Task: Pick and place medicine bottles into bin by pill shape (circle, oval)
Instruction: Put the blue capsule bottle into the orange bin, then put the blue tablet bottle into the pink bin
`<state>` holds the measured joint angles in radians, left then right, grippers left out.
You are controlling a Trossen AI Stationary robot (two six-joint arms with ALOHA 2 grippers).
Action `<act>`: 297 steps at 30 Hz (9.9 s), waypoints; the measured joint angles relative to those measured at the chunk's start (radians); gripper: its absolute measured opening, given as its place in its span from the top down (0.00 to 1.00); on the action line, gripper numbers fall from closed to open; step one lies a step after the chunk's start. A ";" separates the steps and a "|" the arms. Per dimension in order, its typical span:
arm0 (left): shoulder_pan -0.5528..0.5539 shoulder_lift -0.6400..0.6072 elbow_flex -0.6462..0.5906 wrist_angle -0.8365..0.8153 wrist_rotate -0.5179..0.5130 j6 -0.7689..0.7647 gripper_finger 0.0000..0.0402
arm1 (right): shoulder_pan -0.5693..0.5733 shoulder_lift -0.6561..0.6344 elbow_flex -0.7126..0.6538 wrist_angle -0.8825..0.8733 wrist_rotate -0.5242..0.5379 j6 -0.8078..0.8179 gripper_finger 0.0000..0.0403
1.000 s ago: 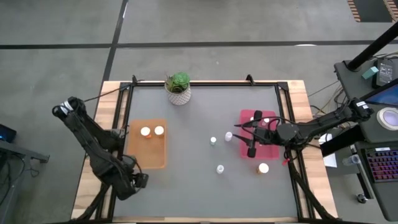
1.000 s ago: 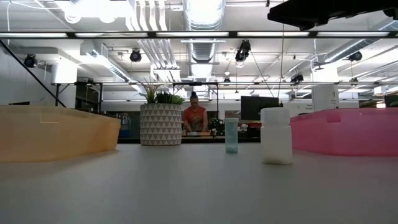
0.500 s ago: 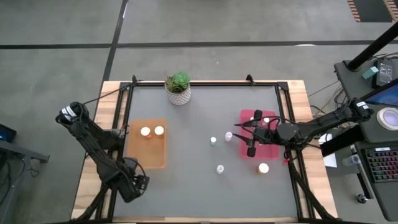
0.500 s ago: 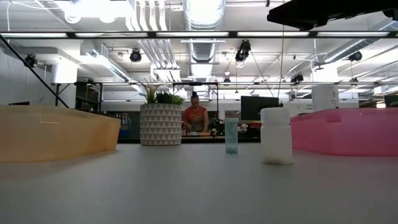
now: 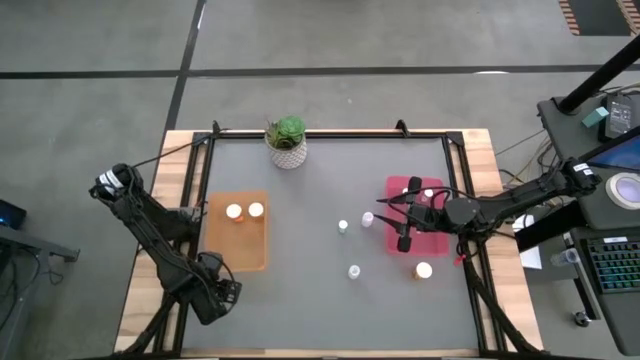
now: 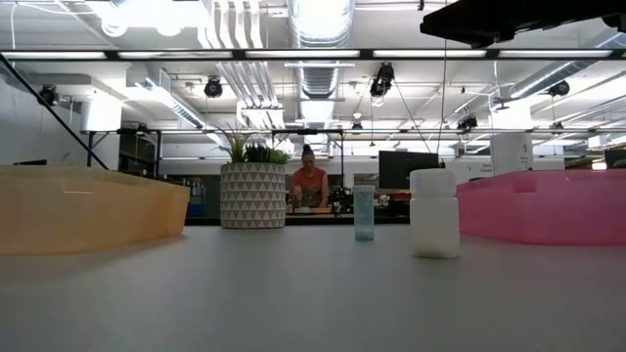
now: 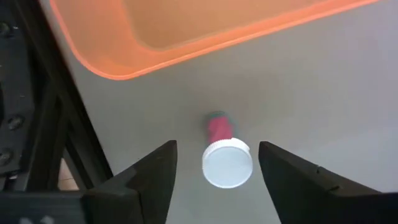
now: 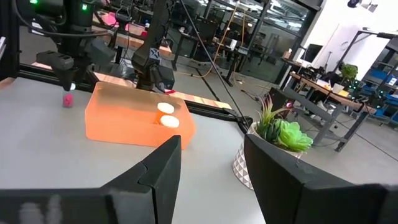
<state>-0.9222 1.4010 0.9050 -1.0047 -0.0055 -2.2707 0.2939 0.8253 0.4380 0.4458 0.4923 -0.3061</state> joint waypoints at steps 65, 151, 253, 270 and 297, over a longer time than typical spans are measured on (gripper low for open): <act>0.458 -0.196 0.097 -0.244 -0.110 0.865 0.73 | 0.000 0.000 -0.001 -0.018 0.006 0.000 0.58; 0.544 -0.331 -0.186 -0.165 -0.017 0.914 0.58 | 0.000 0.000 -0.001 -0.029 0.007 -0.001 0.58; 0.726 -0.581 -0.435 1.234 -0.325 2.617 0.59 | -0.185 0.785 0.738 -0.971 -0.180 0.512 0.47; 0.726 -0.577 -0.438 1.233 -0.325 2.617 0.59 | -0.201 0.856 0.747 -0.976 -0.182 0.489 0.45; 0.726 -0.577 -0.448 1.233 -0.325 2.618 0.59 | -0.201 0.888 0.744 -0.934 -0.216 0.497 0.59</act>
<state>-0.1967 0.8242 0.4568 0.2282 -0.3302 0.3472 0.0933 1.7130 1.1820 -0.4881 0.2760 0.1905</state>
